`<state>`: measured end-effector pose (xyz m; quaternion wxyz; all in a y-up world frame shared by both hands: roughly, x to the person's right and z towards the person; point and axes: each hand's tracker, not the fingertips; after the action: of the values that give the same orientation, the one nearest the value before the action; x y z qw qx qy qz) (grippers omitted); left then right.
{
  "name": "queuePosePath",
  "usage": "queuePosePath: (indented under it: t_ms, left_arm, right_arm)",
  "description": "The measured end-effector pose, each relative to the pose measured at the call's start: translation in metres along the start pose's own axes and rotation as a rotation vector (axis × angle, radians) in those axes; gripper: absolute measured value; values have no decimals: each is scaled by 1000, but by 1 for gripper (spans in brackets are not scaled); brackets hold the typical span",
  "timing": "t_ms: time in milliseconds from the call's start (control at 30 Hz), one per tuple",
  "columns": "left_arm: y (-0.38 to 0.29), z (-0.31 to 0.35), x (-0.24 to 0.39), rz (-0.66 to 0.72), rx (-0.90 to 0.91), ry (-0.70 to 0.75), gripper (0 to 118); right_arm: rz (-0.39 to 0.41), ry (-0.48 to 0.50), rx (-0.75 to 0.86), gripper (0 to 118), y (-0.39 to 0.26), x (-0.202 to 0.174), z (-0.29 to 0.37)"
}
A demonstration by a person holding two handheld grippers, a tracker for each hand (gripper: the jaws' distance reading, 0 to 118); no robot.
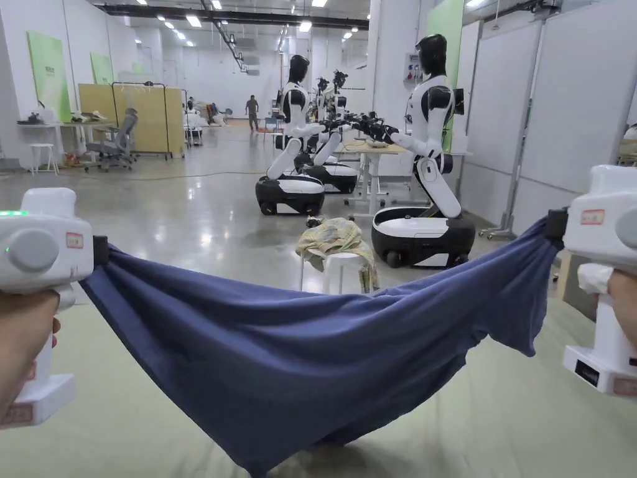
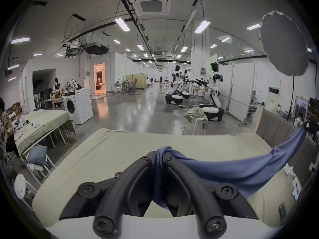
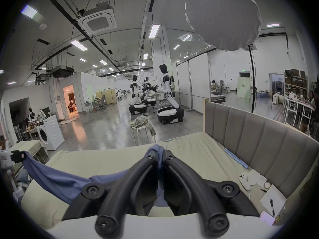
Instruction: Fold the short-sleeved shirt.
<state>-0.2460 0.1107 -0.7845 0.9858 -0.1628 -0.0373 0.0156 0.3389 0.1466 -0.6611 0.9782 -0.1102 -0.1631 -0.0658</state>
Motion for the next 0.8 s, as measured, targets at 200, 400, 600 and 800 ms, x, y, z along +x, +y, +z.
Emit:
queuePosePath:
  t_ms: [200, 400, 600, 800]
  left_arm:
    - [-92, 82, -17, -66, -64, -75, 8]
    - [-227, 132, -43, -110, -348, -149, 8]
    - [-302, 129, -62, -28, -566, -69, 8]
    - [-252, 163, -48, -49, -360, -100, 101]
  right_arm:
    - [70, 29, -88, 5, -89, 43, 70]
    - [177, 89, -385, 5, -238, 72, 121]
    - [217, 59, -639, 5, -349, 88, 119]
    - [199, 90, -499, 61, -302, 76, 127]
